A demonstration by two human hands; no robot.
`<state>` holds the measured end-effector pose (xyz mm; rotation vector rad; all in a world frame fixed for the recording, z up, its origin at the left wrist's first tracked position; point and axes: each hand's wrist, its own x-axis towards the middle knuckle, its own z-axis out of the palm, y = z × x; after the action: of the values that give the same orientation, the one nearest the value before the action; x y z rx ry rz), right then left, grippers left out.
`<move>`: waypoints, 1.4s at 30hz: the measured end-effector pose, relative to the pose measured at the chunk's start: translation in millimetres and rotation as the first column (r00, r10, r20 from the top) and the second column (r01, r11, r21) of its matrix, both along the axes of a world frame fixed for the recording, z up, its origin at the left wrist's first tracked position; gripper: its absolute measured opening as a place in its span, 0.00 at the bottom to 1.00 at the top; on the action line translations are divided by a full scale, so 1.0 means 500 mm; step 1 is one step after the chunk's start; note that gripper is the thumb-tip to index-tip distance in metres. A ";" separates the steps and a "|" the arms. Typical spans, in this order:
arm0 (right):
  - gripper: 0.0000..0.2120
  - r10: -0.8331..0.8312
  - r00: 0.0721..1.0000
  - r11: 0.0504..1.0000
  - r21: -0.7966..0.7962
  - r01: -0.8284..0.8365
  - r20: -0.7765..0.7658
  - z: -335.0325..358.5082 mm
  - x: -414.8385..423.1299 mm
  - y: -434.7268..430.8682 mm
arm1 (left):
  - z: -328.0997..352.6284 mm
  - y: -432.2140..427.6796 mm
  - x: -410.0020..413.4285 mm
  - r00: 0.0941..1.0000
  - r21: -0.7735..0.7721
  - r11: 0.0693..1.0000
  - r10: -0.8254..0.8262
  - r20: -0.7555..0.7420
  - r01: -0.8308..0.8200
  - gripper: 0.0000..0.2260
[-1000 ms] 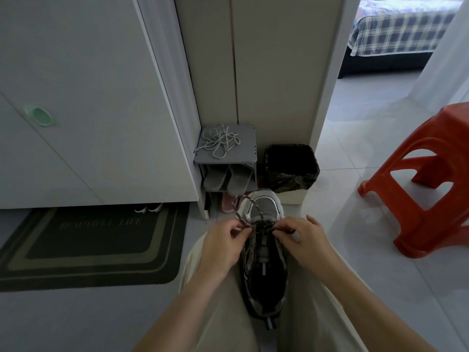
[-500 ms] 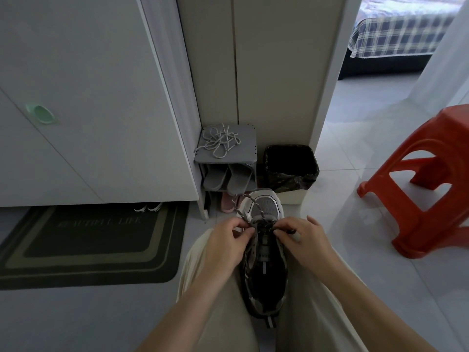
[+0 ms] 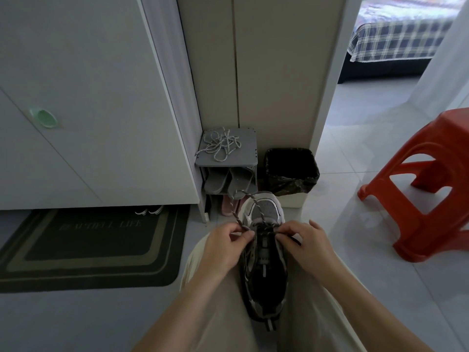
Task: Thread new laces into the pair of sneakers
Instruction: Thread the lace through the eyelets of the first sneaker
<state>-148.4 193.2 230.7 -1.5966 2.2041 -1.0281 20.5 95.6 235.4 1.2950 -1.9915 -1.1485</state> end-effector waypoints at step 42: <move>0.03 -0.050 0.994 0.999 -0.018 0.049 -0.102 0.000 0.029 -0.028 | 0.009 -0.007 -0.020 0.998 -0.008 0.999 0.036 0.043 -0.036 0.05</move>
<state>-134.1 179.4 230.9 -1.6438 2.3188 -0.9997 10.2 91.9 240.1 1.3576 -1.9926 -1.1048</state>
